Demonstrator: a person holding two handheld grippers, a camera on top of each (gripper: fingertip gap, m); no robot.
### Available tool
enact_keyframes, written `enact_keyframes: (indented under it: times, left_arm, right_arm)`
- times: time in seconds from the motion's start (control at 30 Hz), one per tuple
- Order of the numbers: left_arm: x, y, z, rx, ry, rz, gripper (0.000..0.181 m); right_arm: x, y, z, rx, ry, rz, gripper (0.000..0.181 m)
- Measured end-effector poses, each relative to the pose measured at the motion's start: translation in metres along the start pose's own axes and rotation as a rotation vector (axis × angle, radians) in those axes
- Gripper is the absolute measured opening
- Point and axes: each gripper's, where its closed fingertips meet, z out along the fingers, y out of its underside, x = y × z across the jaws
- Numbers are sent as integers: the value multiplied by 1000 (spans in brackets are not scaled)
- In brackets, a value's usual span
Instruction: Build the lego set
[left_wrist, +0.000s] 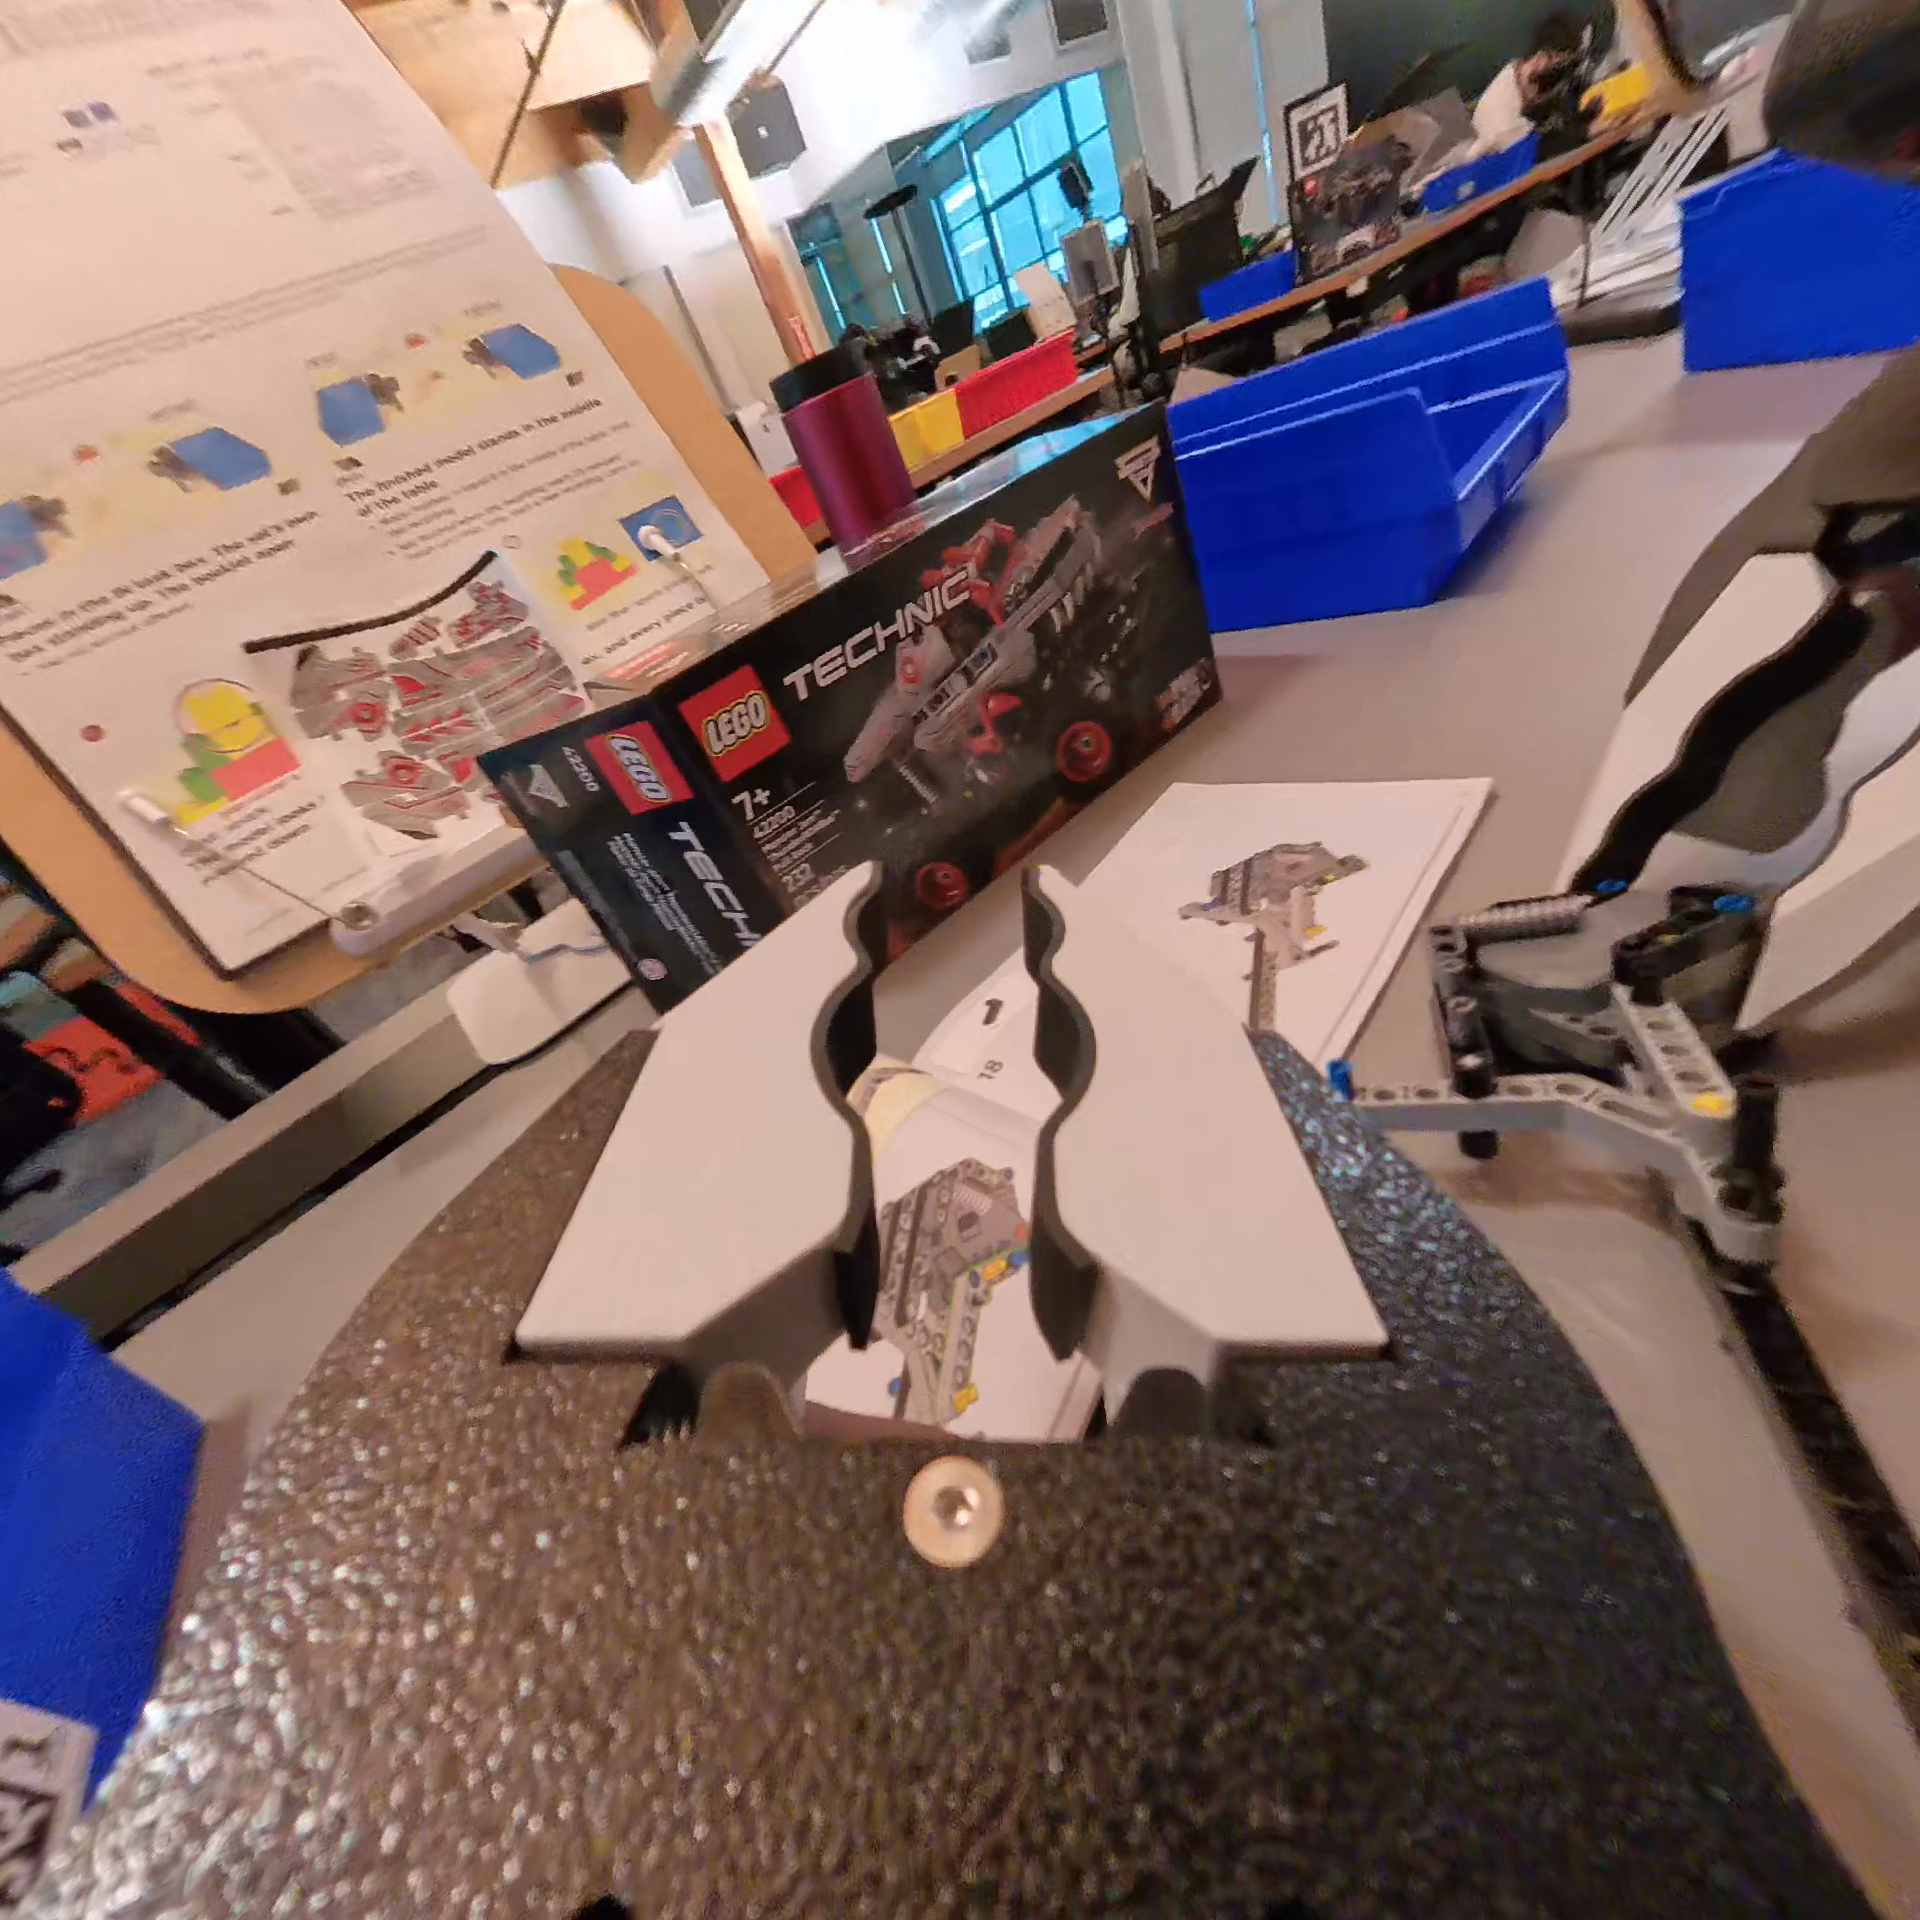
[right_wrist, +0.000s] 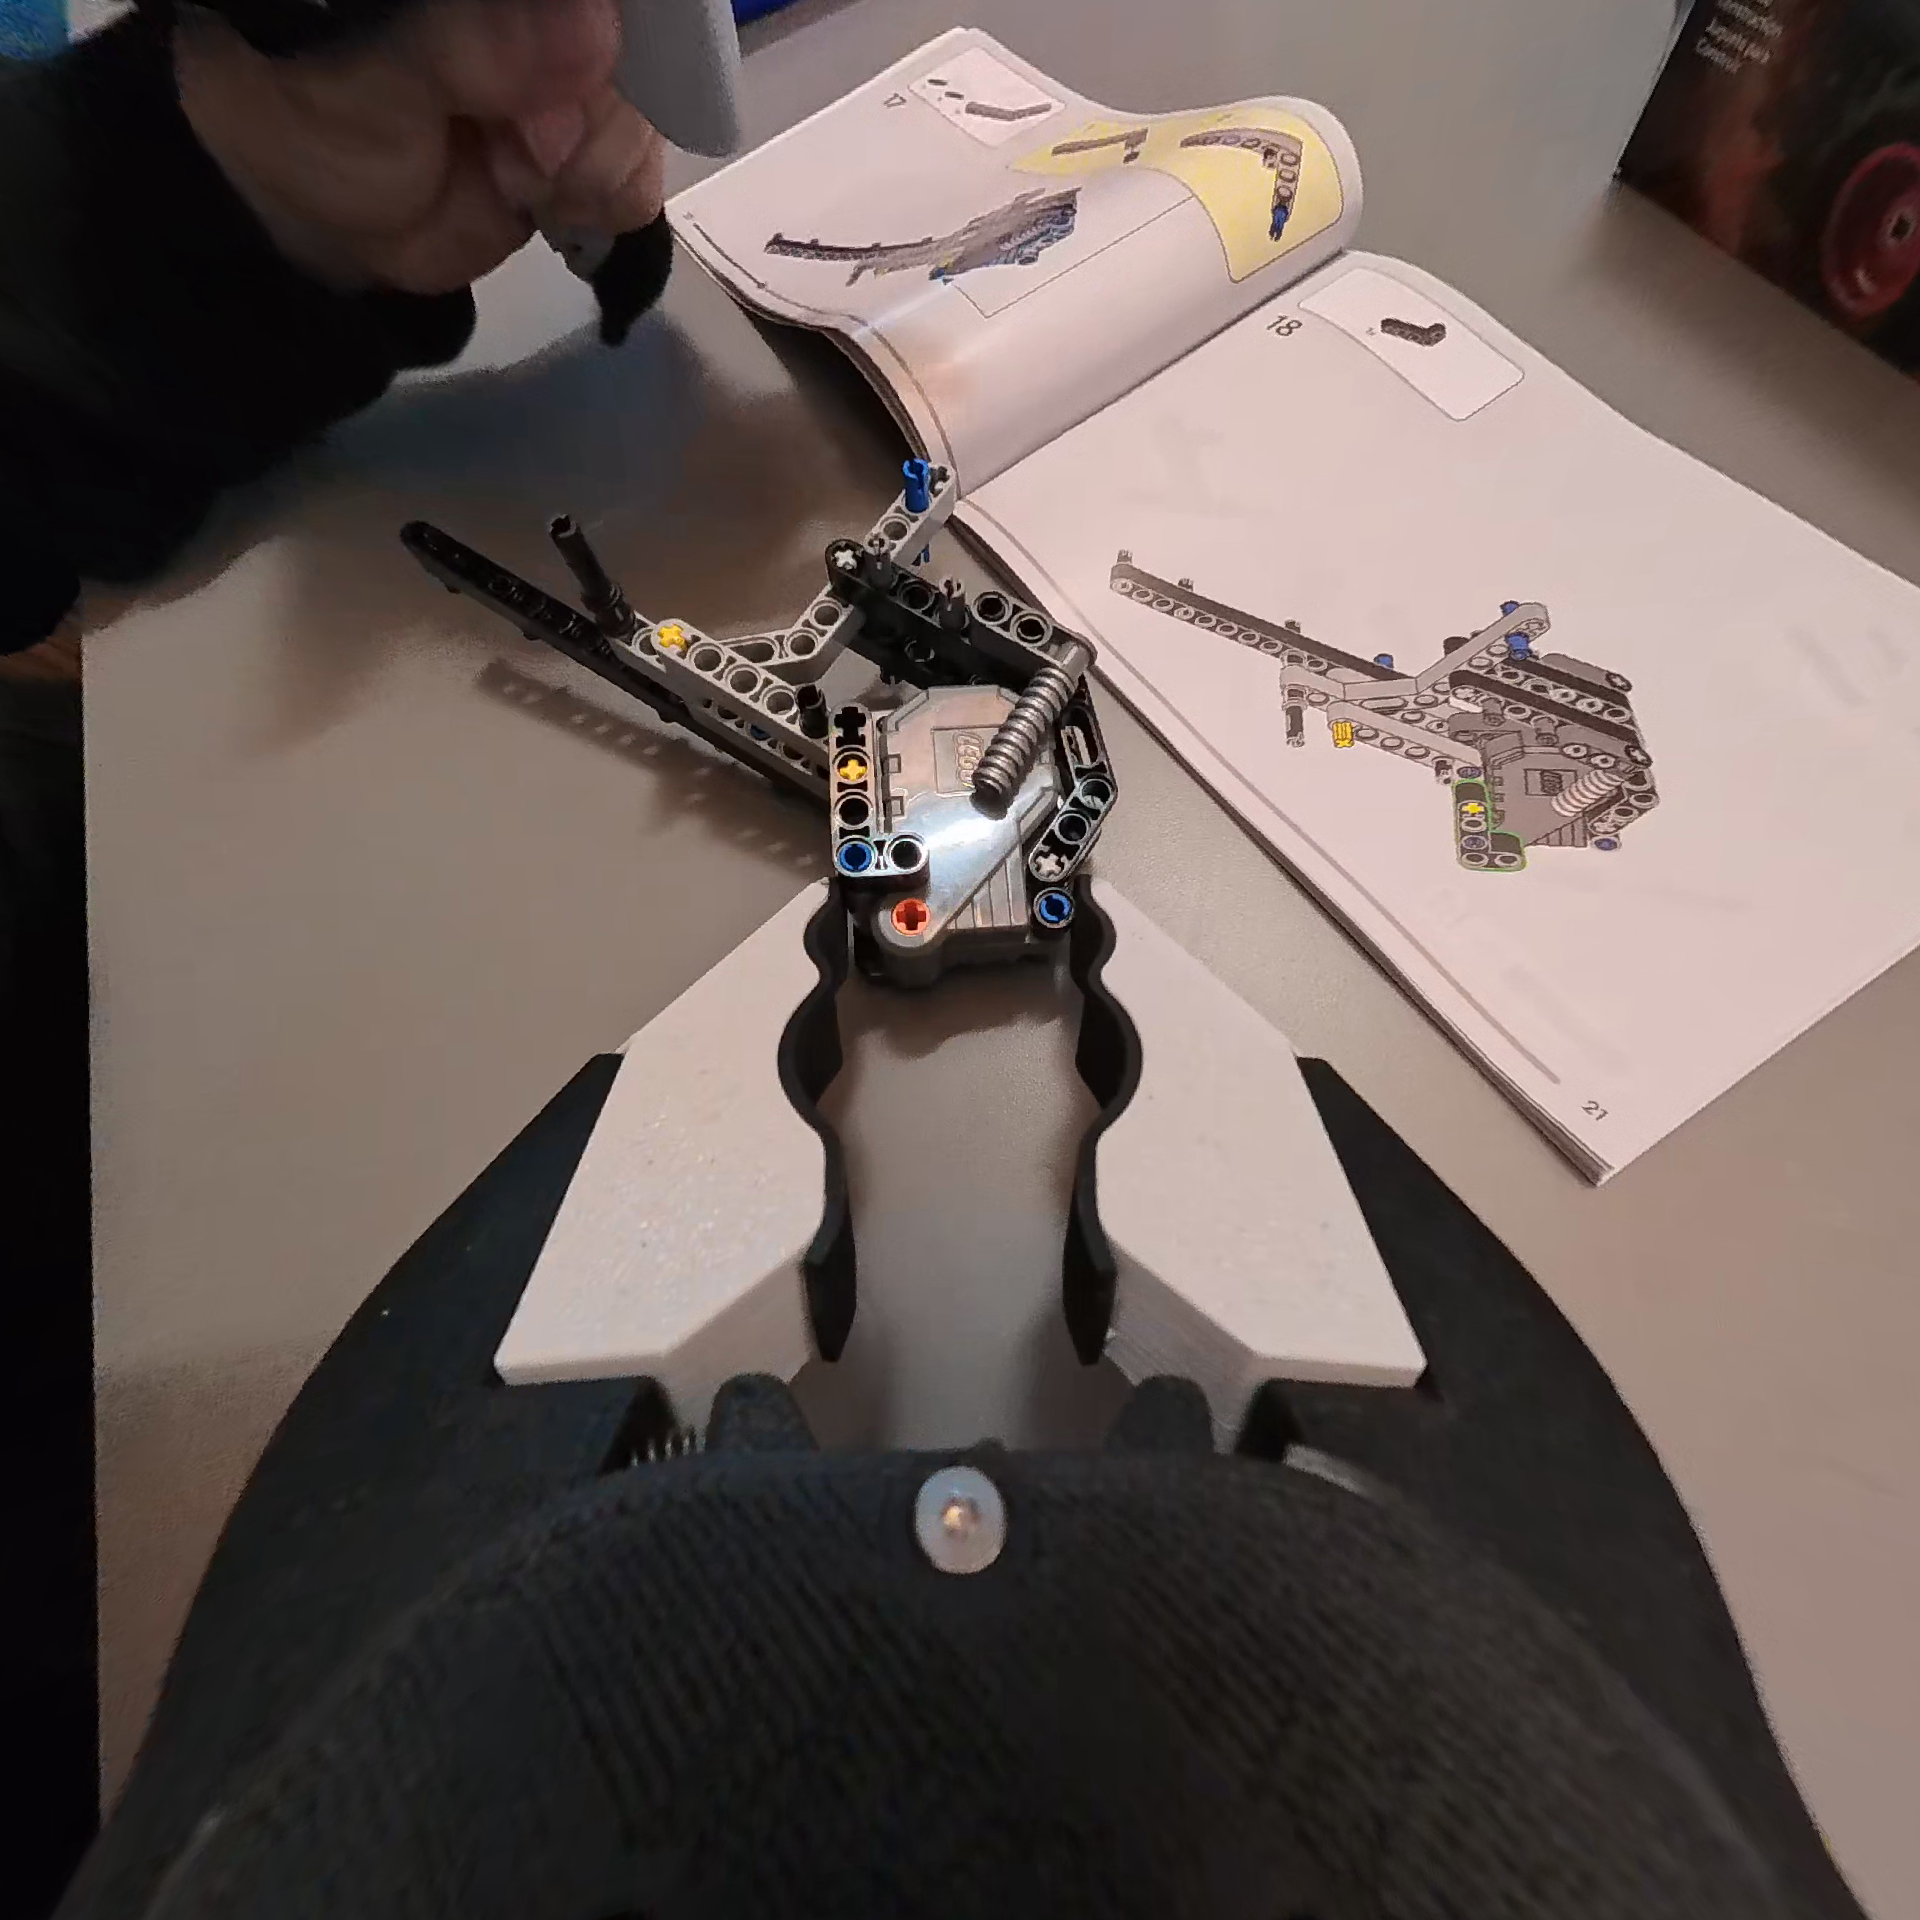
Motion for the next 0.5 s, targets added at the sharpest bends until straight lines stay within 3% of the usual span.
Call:
enact_keyframes:
  times: [0.17,0.5]
  left_arm:
    - [-6,5,-2,-4,-64,89,21]
    - [-16,23,0,-70,-112,84,20]
  right_arm:
    - [0,0,0,0,-8,10,41]
    - [0,0,0,-1,-13,15,41]
